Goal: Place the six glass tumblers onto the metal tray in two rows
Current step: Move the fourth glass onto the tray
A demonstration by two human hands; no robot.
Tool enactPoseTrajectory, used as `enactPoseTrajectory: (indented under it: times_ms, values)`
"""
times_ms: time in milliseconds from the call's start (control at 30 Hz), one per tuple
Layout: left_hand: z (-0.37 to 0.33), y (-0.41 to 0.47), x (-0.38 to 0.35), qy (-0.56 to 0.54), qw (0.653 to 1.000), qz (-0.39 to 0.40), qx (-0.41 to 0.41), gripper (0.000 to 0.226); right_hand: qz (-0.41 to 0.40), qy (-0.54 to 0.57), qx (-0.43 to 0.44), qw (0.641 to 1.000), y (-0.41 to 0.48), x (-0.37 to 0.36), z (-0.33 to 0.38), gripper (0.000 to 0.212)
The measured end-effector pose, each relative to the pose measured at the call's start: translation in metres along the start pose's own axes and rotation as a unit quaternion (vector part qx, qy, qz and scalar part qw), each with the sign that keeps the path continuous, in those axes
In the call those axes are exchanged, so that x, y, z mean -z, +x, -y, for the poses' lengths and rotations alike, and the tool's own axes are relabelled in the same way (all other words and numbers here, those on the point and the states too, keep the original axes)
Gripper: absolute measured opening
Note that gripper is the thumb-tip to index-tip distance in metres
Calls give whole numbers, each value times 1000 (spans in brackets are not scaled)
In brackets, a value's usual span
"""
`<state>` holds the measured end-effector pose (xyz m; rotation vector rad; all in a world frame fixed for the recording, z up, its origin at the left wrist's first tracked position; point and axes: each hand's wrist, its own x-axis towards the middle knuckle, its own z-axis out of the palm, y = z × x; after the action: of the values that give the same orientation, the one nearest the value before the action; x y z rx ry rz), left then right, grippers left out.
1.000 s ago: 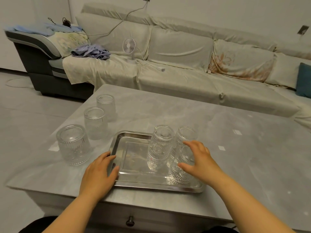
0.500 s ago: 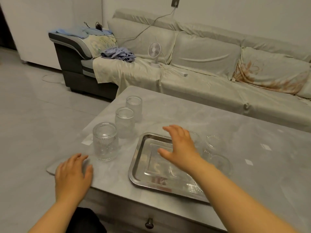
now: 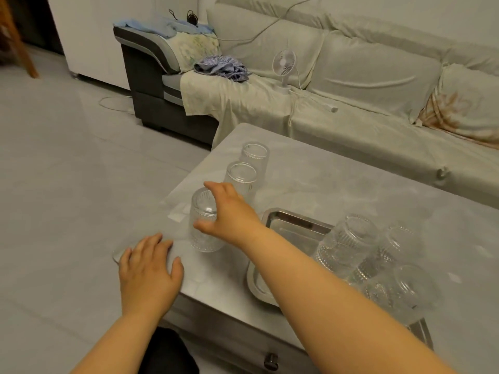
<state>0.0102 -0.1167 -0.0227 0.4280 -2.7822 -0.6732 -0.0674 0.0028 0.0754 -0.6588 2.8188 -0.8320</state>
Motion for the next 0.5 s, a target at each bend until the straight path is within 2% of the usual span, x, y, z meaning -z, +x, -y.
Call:
enactPoseTrajectory:
  times_ms: [200, 400, 500]
  values:
    - [1, 0, -1, -3, 1000, 0, -4, 58, -38, 15, 18, 999, -8, 2, -4, 75]
    - [1, -1, 2, -5, 1000, 24, -7, 51, -177, 138, 20, 974, -52, 47, -14, 76]
    - [-3, -1, 2, -3, 999, 48, 7, 45, -158, 79, 20, 984, -82, 71, -30, 77]
